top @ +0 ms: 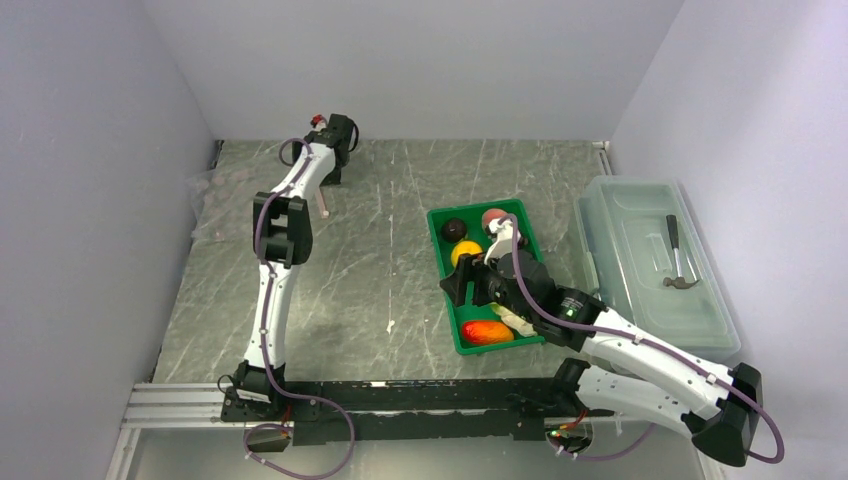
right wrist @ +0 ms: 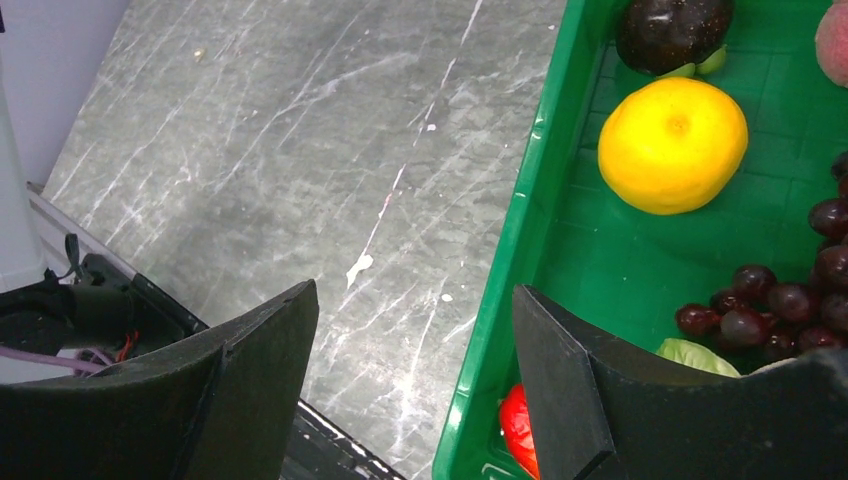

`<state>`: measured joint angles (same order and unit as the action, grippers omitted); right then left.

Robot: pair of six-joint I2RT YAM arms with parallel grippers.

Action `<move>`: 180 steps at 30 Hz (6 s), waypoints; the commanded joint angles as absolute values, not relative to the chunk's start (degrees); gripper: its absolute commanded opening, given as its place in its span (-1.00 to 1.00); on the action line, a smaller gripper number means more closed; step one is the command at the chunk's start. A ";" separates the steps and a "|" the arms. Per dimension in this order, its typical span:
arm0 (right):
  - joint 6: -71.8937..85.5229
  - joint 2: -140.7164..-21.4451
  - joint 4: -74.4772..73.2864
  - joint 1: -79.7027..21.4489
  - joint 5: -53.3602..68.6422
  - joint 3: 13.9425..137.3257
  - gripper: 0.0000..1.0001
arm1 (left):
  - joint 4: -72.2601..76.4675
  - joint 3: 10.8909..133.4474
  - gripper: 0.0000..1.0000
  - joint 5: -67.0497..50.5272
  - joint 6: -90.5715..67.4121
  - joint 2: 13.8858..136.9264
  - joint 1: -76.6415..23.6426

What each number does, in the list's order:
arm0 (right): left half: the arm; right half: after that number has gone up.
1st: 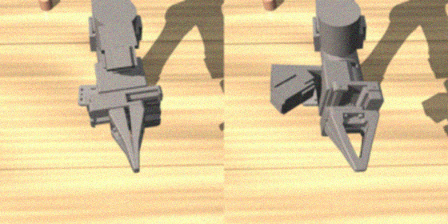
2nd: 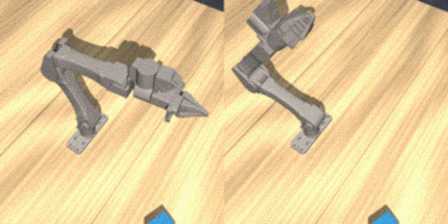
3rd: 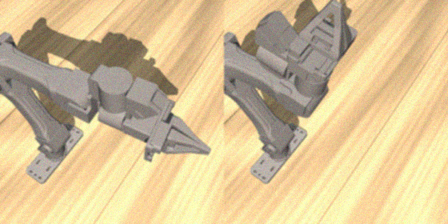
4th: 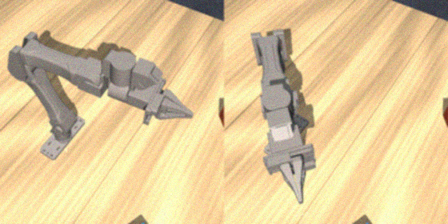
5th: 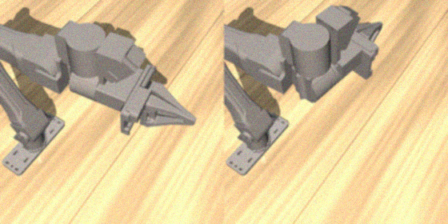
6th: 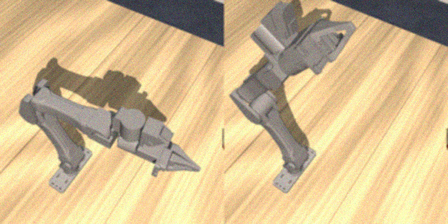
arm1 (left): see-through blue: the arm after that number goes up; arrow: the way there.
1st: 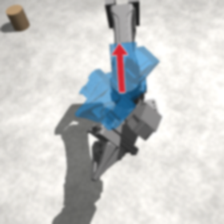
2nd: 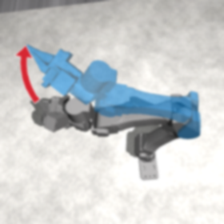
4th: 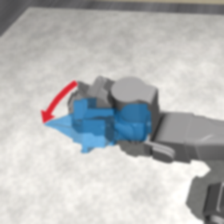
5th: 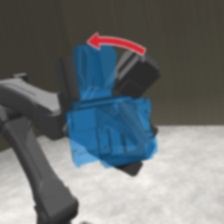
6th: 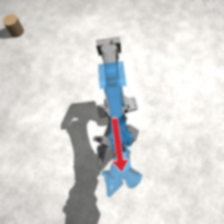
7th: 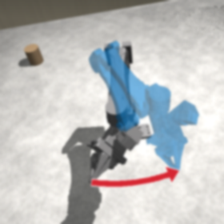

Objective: Place the food in the zip-top bag and seal the zipper
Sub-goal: Pick up the zipper food storage bag at the corner of the board, then open the zipper of the food storage bag at the center of the board.

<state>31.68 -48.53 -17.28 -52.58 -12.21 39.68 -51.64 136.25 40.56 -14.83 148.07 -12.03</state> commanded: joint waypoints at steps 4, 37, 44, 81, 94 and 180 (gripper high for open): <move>31.60 -47.99 -14.32 -52.47 -11.32 39.64 0.50 | -49.05 136.03 0.66 41.99 -13.55 146.48 -13.27; 32.52 -45.87 -14.50 -52.47 -9.75 38.50 0.50 | -46.64 129.78 0.52 54.50 -7.73 144.01 -12.74; 33.06 -46.28 -14.34 -52.47 -8.44 38.34 0.51 | -44.18 125.22 0.43 56.88 -6.53 140.52 -12.66; 36.02 -45.31 -15.28 -52.47 -5.85 39.63 0.51 | -43.31 109.34 -1.00 58.84 -5.29 121.13 -14.98; 36.77 -47.21 -13.50 -52.56 -3.11 41.22 0.51 | -19.18 94.30 -1.00 68.51 16.26 105.04 -22.58; 55.29 -59.01 15.42 -52.56 -2.43 42.37 -1.00 | -73.81 90.98 -1.00 42.86 -38.85 88.61 -58.89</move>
